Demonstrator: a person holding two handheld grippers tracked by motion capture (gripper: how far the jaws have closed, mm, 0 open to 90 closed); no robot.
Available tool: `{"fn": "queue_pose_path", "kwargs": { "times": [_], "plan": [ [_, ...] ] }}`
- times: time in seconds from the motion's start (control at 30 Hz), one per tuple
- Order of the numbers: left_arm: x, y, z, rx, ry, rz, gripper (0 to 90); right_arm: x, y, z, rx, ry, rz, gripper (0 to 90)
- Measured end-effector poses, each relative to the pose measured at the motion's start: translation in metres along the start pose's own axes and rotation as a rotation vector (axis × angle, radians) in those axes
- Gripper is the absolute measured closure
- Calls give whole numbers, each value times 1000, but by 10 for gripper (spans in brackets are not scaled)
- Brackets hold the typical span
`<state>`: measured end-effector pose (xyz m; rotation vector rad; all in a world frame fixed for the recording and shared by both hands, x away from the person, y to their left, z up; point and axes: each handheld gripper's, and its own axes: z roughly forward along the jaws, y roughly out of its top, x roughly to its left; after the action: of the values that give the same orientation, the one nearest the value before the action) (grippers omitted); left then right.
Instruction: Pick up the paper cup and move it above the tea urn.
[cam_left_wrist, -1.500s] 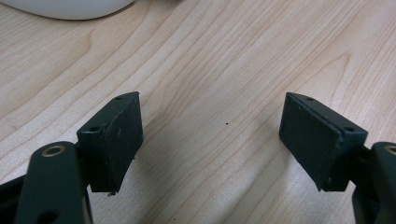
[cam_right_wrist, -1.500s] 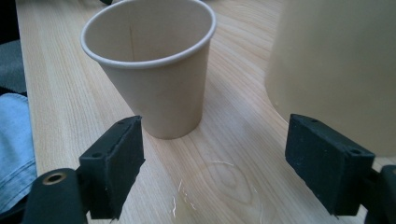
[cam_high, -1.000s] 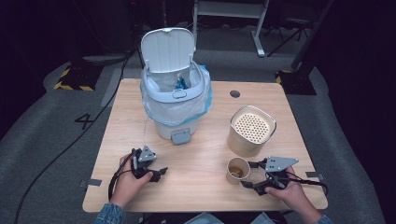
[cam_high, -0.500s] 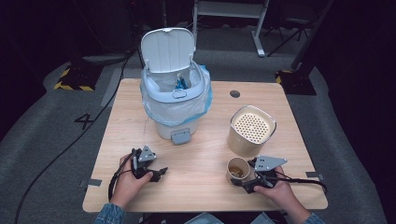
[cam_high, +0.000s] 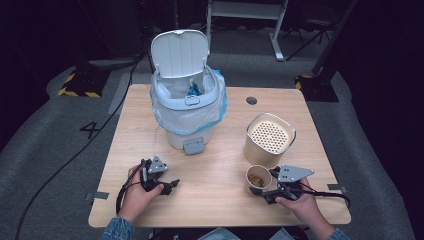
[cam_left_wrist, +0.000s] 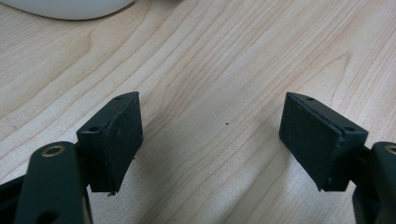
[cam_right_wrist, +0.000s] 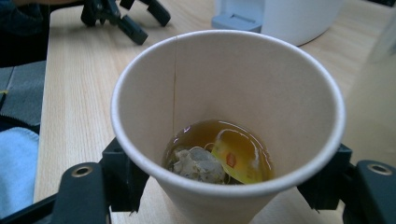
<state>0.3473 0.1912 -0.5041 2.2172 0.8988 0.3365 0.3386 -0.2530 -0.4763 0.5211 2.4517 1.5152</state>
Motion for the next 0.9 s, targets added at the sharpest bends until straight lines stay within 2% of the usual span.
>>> {"fn": "queue_pose_path", "kwargs": {
  "times": [0.33,0.63,0.83,0.9],
  "plan": [
    [0,1,1,1,1,-1,215,-6,12,-26,-2,-50,25,312],
    [0,1,1,1,1,-1,215,-18,26,-48,-20,-66,54,328],
    [0,1,1,0,2,0,216,-26,45,-64,-40,-55,65,331],
    [0,0,0,0,2,-1,216,-28,50,-67,-35,-58,55,331]
  ]
}}
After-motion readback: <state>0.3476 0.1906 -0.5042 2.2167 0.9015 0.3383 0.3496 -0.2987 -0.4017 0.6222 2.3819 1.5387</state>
